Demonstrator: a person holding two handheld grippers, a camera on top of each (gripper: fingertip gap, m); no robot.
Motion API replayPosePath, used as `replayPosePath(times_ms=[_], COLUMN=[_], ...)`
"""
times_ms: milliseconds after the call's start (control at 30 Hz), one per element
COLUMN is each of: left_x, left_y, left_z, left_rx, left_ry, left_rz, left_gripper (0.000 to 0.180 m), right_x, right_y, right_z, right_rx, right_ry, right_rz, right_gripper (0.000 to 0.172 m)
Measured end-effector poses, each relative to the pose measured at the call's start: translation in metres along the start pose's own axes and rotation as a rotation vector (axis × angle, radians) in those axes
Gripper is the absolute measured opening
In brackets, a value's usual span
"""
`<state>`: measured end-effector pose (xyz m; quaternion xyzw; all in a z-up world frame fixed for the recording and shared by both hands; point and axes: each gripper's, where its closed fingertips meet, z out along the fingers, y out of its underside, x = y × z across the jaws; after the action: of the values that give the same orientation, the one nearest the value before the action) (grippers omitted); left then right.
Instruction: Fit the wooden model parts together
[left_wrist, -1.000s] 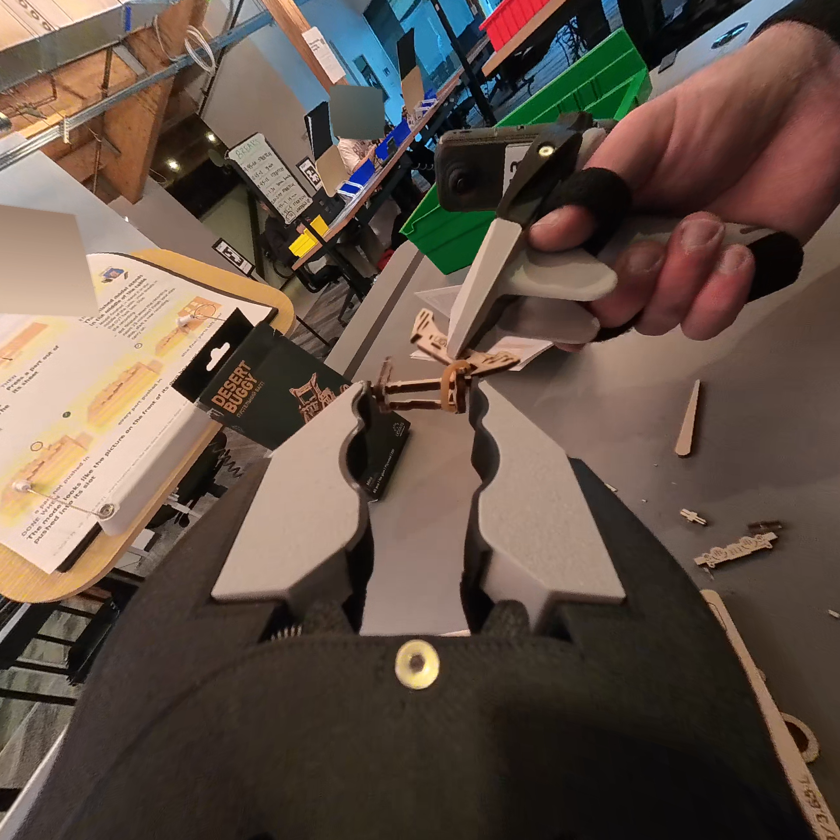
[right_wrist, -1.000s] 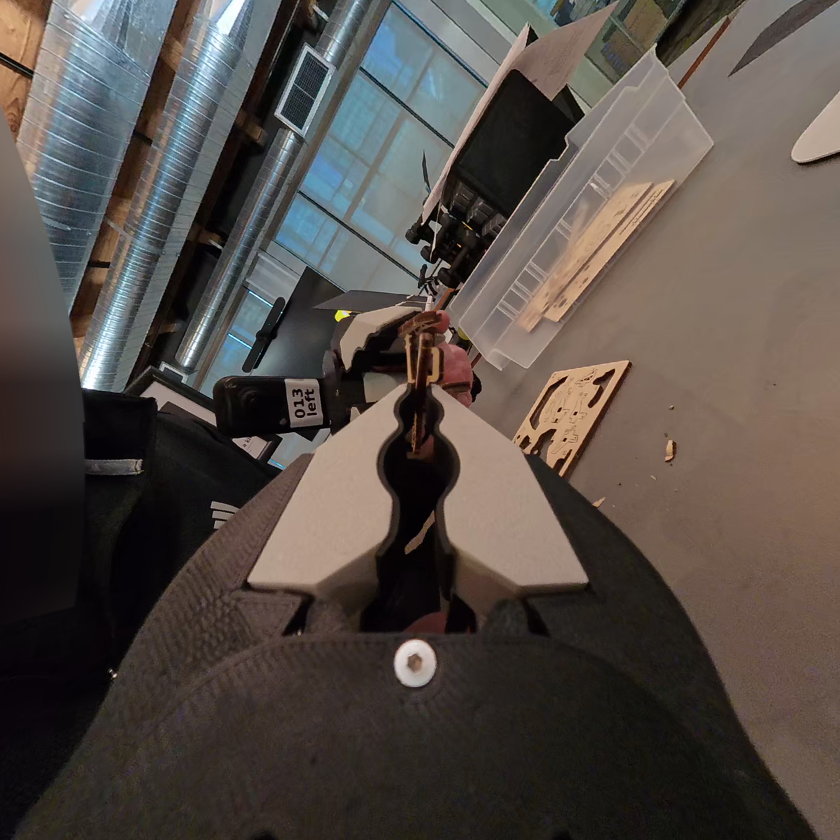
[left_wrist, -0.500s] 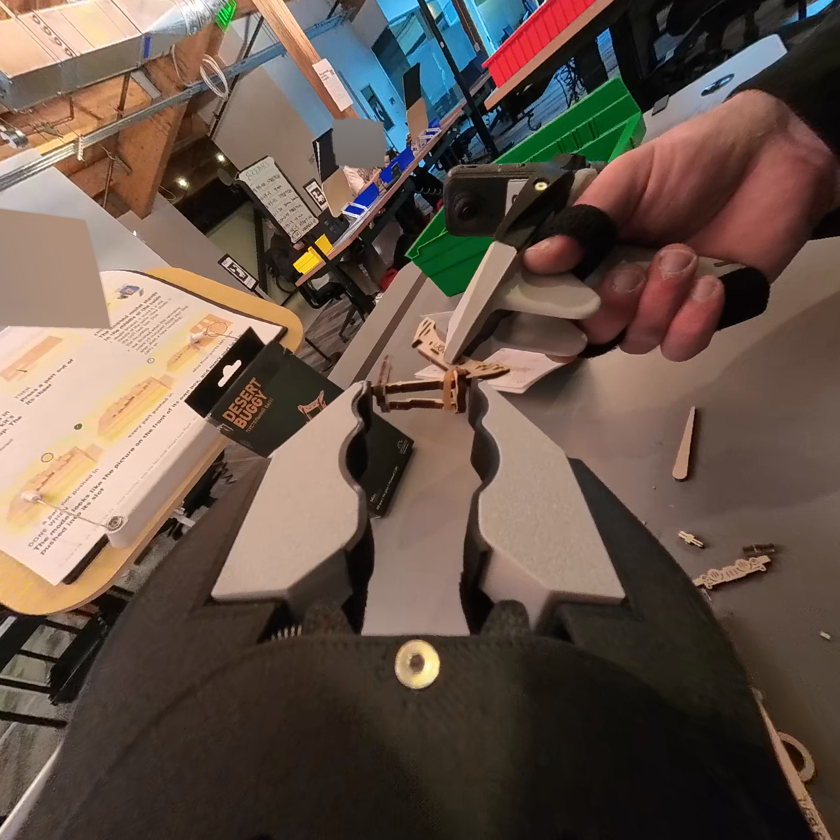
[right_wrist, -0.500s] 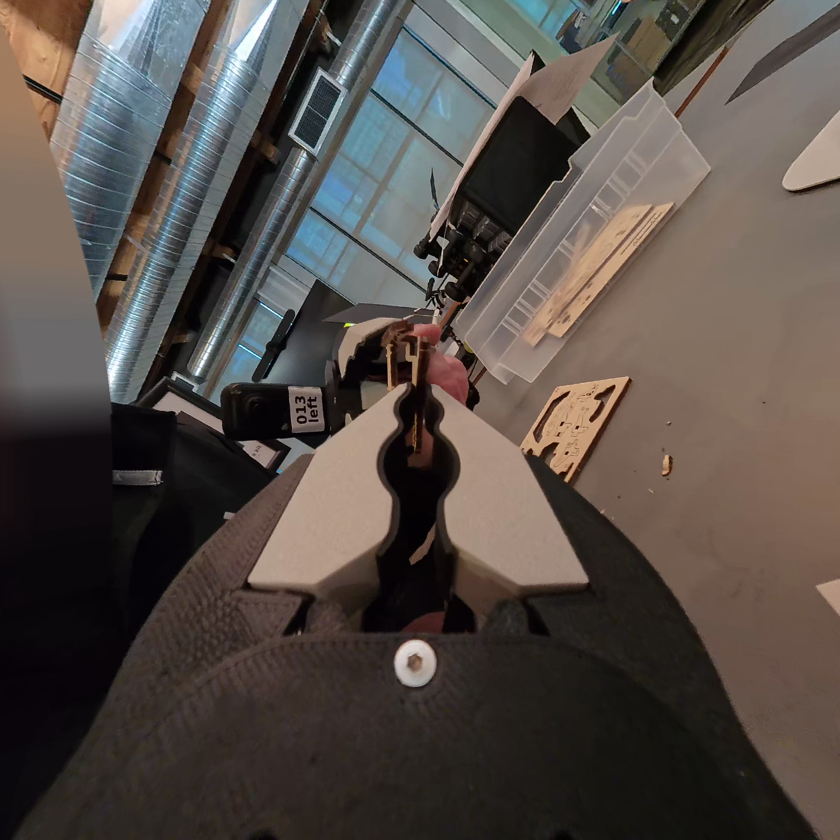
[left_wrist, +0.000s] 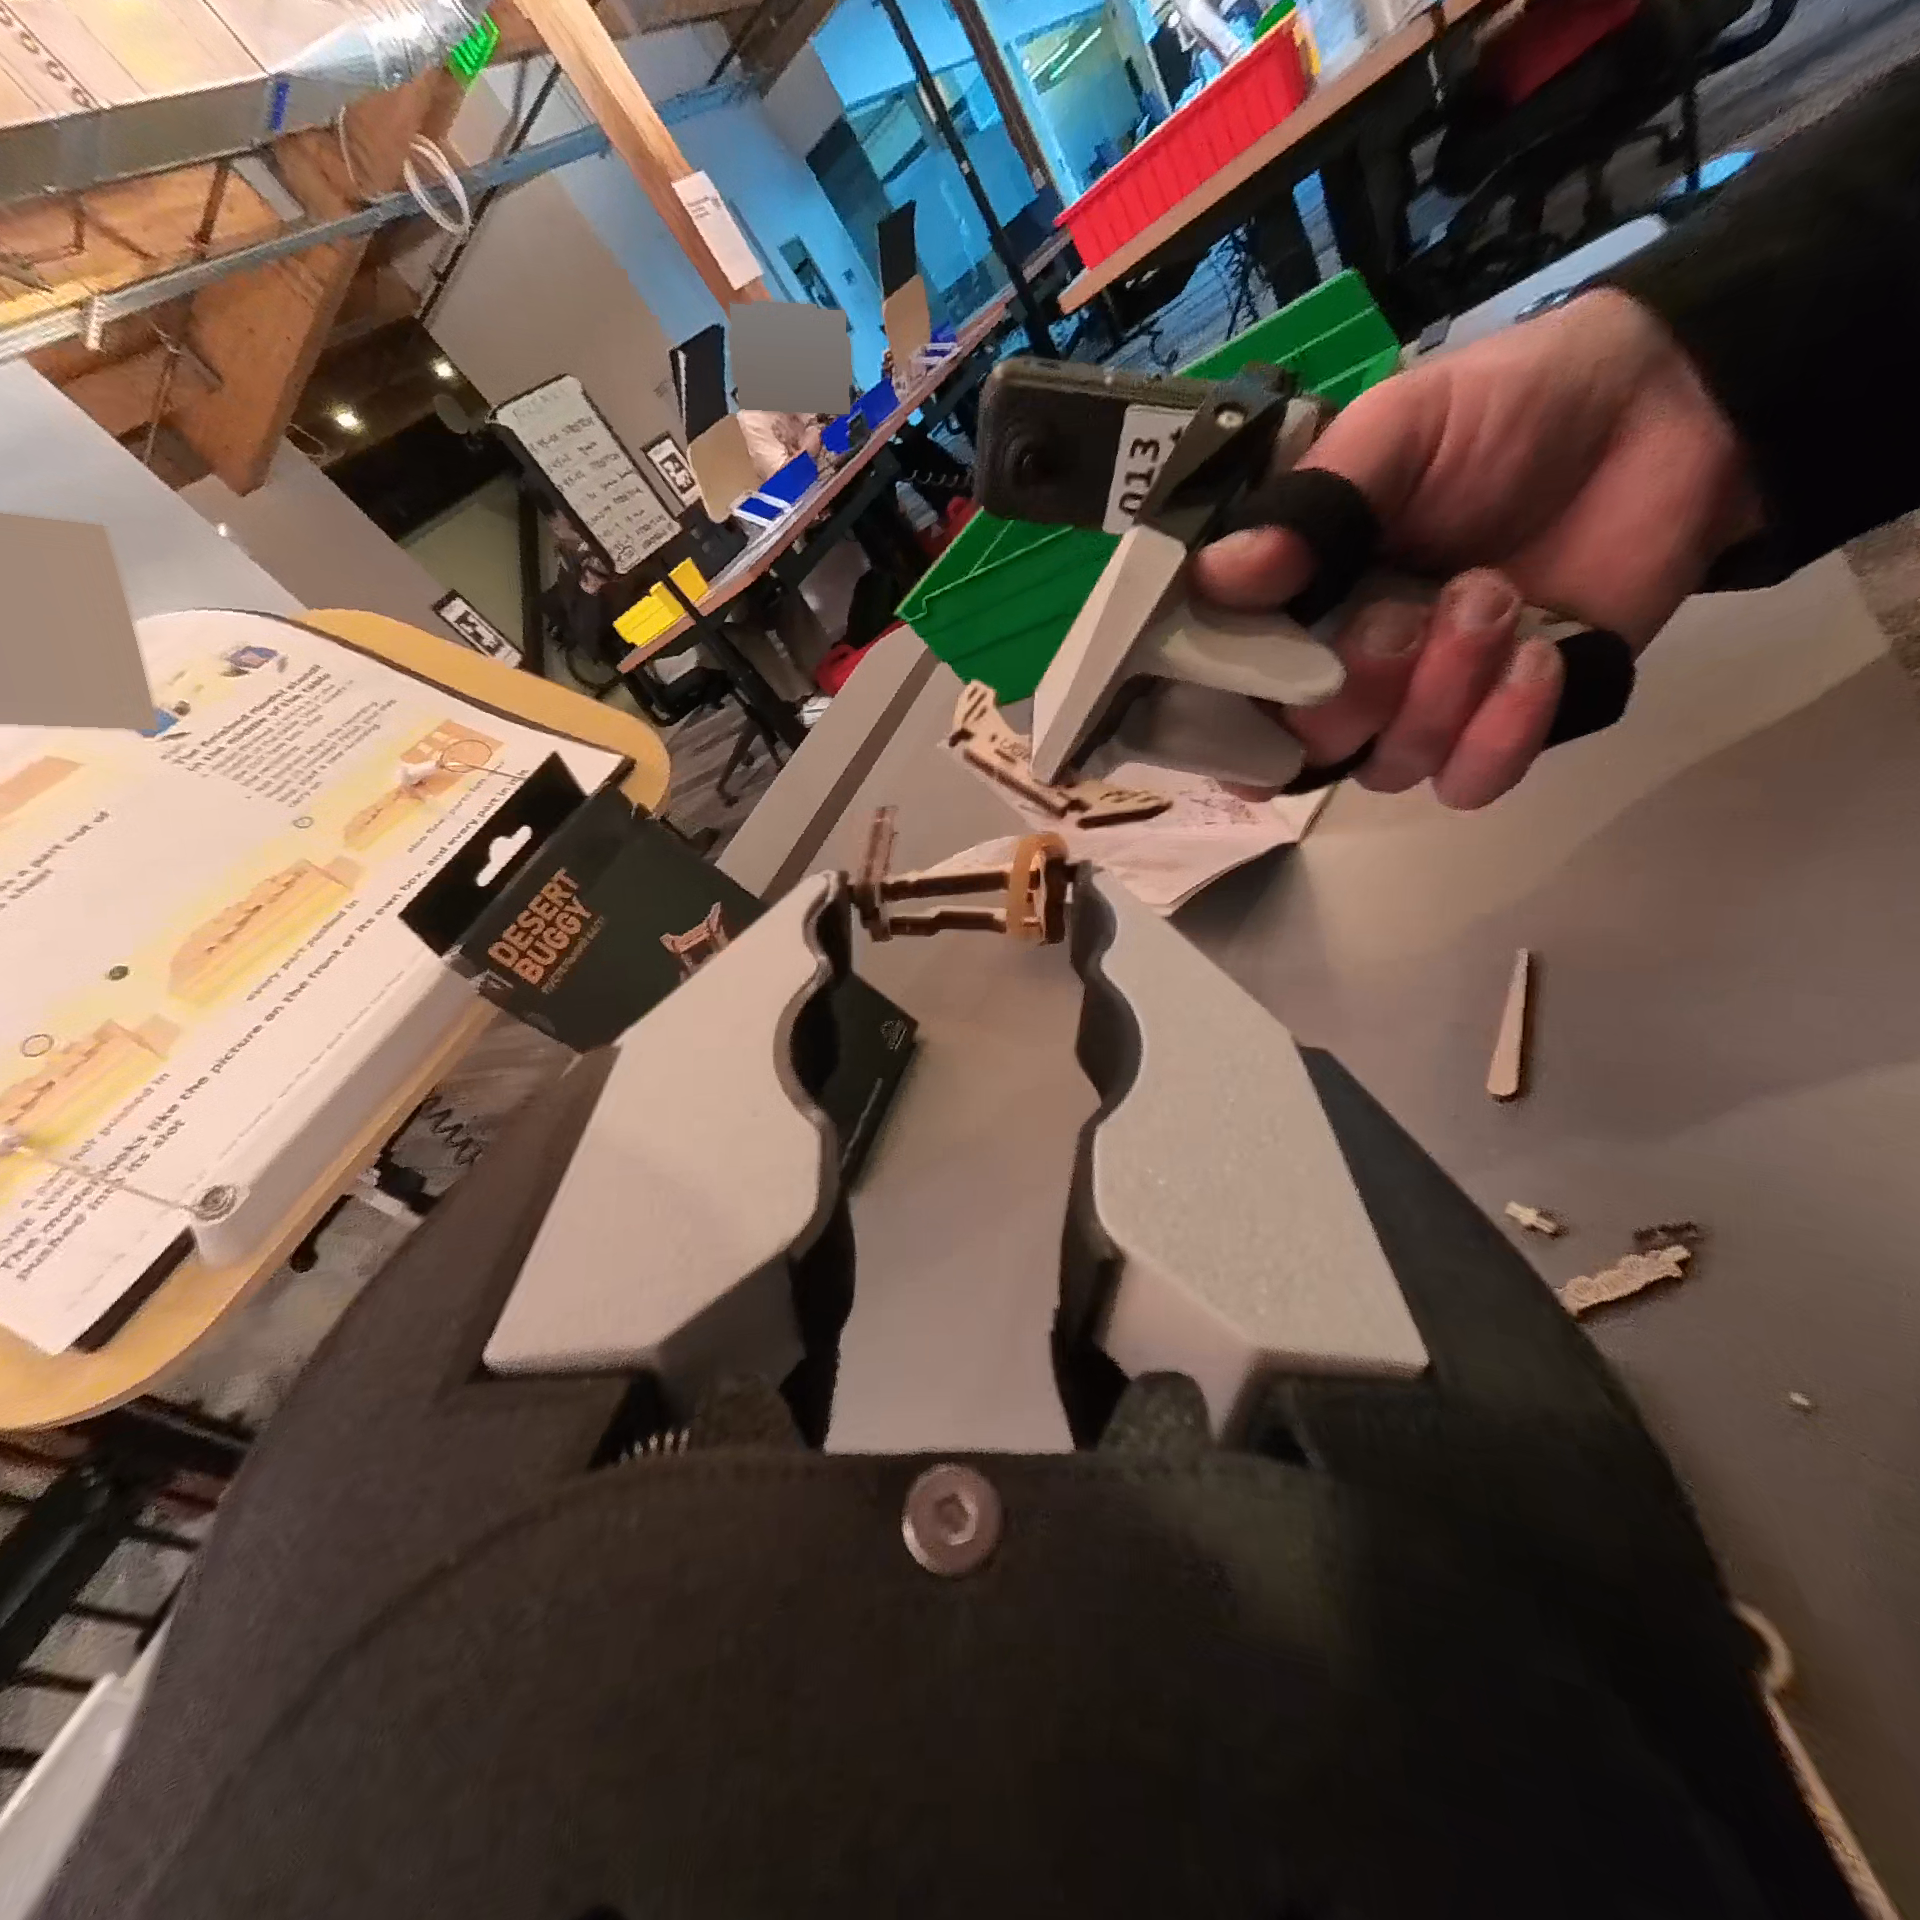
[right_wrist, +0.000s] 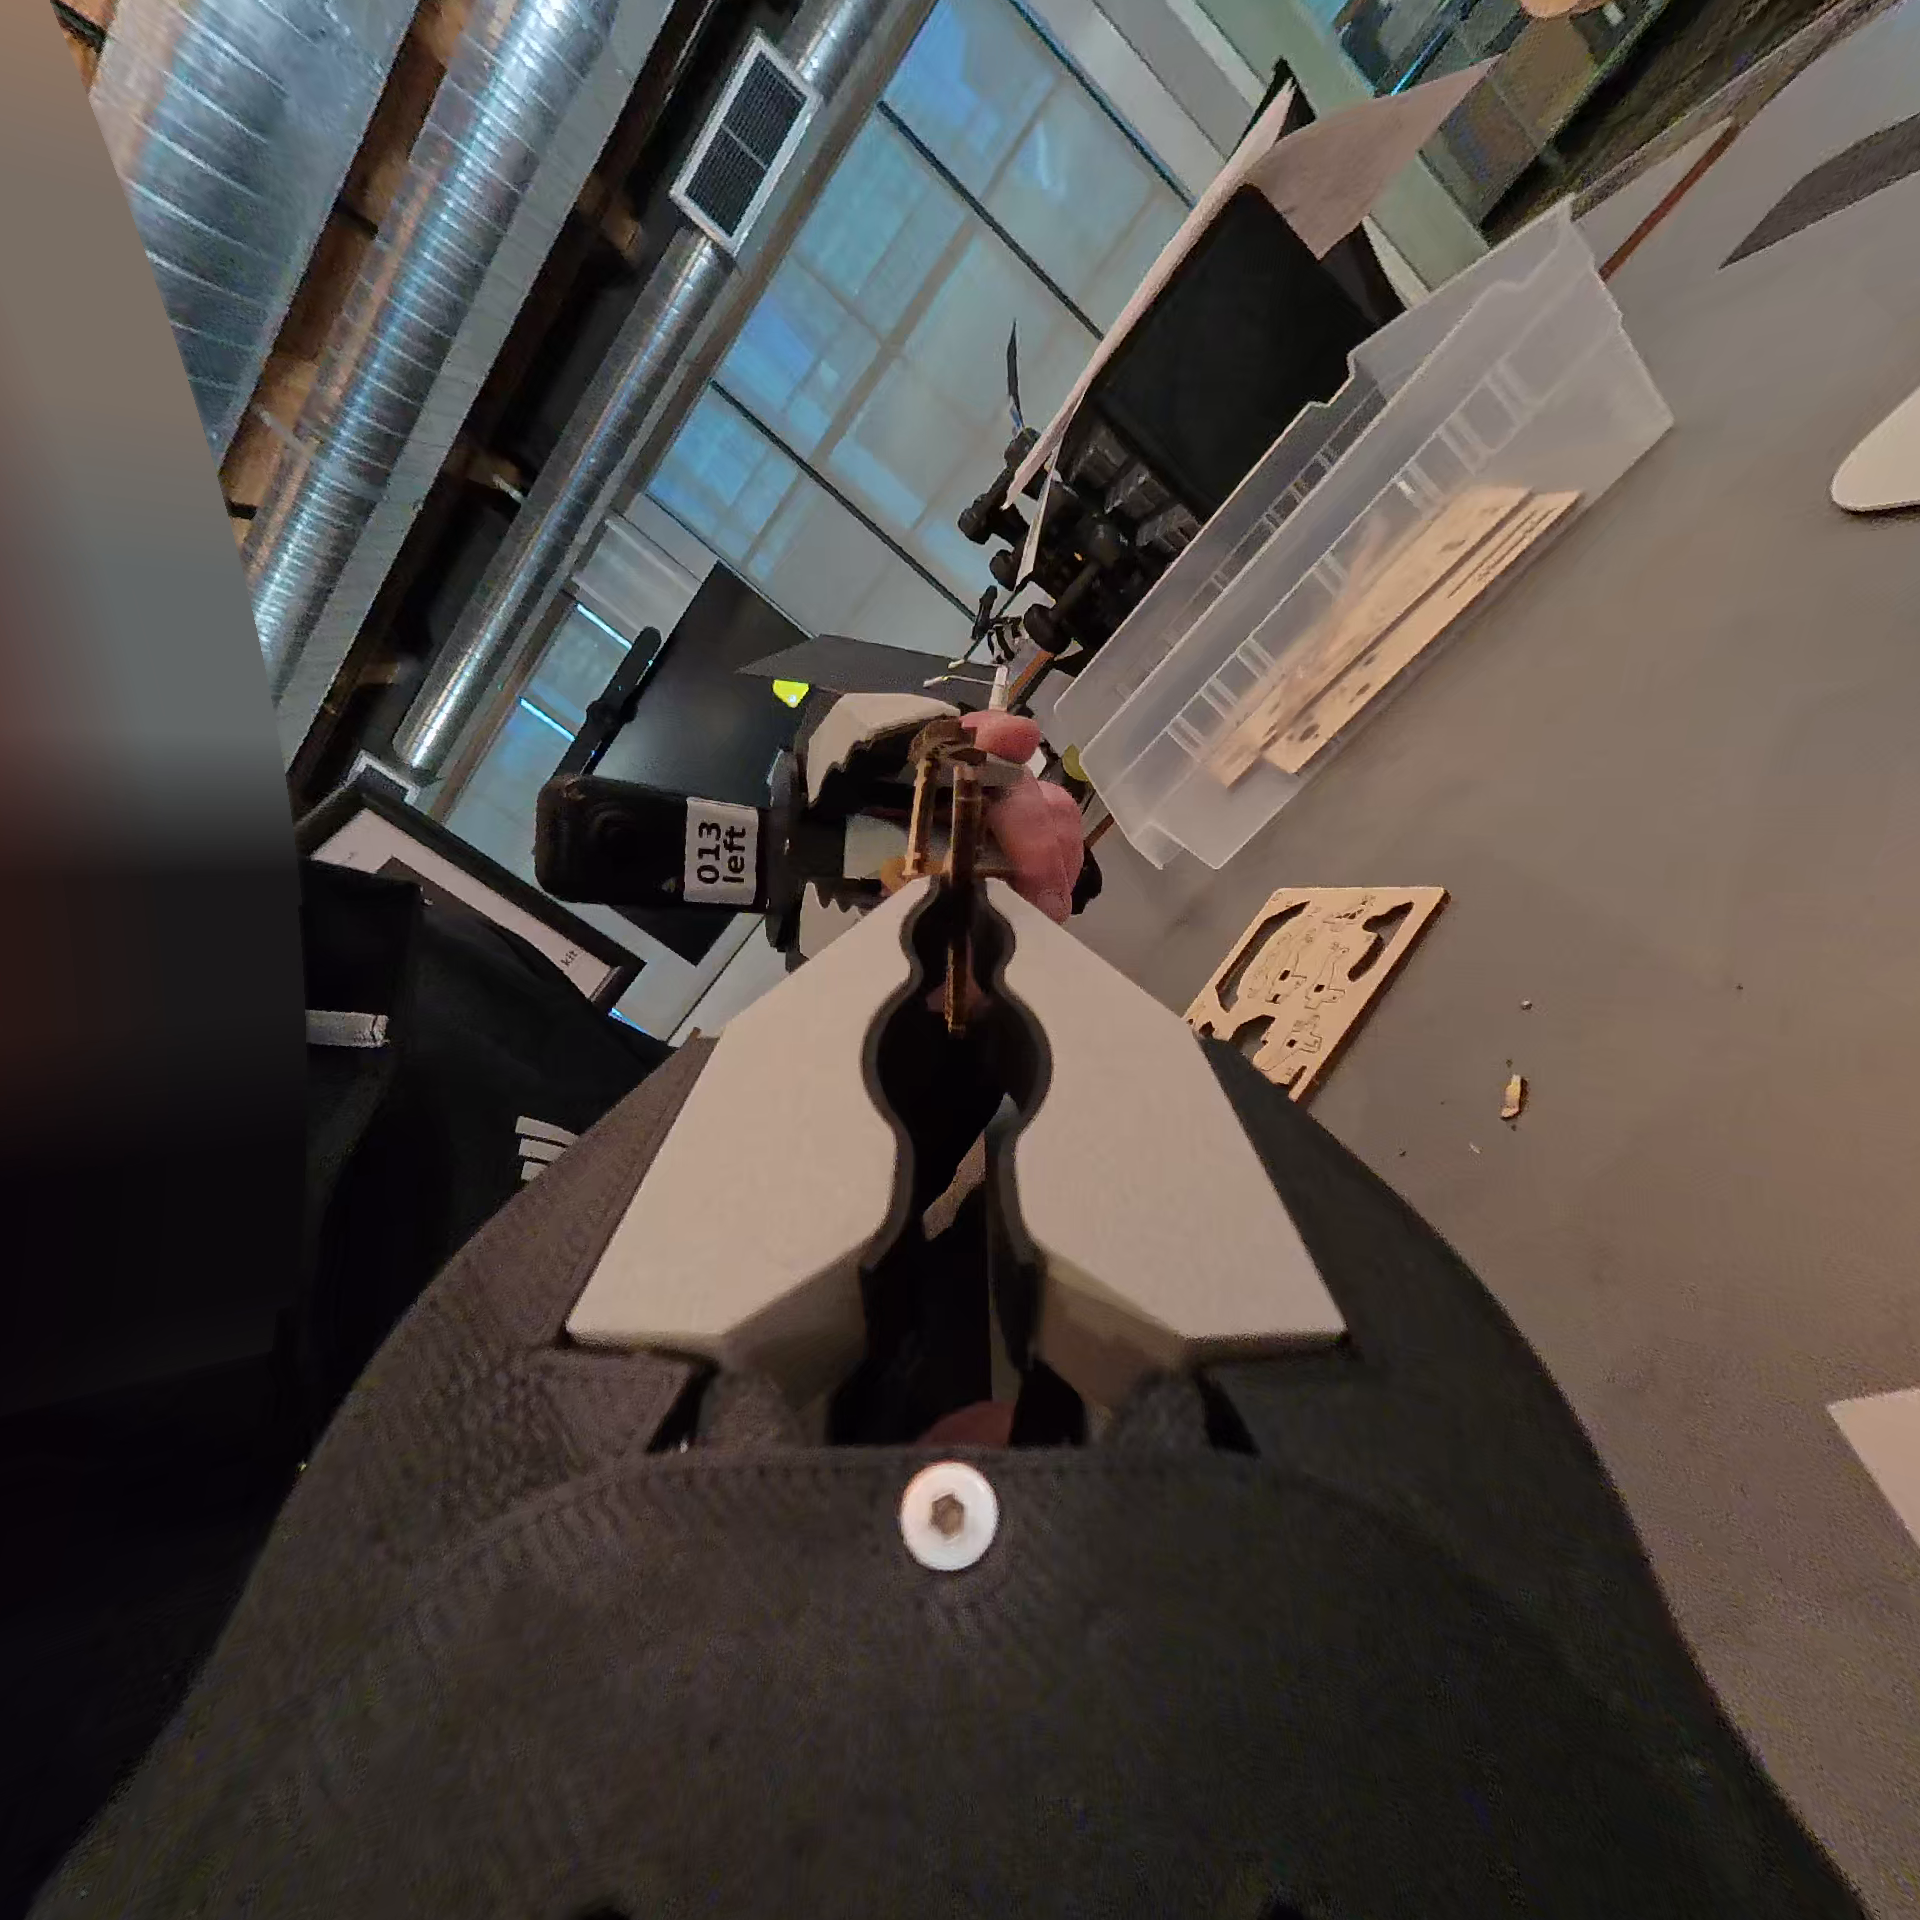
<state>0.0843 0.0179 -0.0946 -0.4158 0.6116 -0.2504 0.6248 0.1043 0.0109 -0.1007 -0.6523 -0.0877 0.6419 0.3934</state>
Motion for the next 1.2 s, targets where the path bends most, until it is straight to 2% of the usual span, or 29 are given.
replayPosePath(times_ms=[300,567,700,900,967,1200], left_x=[-0.004,-0.004,0.000,0.010,0.012,0.014], left_y=[0.000,0.006,0.016,0.035,0.039,0.043], left_z=[0.003,0.008,0.009,0.010,0.011,0.016], left_rx=[0.086,0.077,0.056,0.026,0.034,0.056], left_ry=[0.031,0.080,0.121,0.161,0.176,0.193], left_rz=[-0.242,-0.403,-0.485,-0.541,-0.569,-0.623], left_gripper=[0.040,0.040,0.041,0.041,0.041,0.041], right_x=[-0.003,-0.001,0.021,0.065,0.073,0.084], right_y=[-0.003,0.002,0.026,0.093,0.104,0.092], right_z=[0.004,0.003,-0.004,-0.022,-0.027,-0.040], right_rx=[0.057,0.068,-0.046,-0.395,-0.452,-0.488], right_ry=[-0.037,-0.009,0.116,0.372,0.429,0.610], right_rz=[0.014,-0.031,-0.038,-0.057,-0.067,-0.272], right_gripper=[0.000,0.001,0.000,0.000,0.000,0.032])
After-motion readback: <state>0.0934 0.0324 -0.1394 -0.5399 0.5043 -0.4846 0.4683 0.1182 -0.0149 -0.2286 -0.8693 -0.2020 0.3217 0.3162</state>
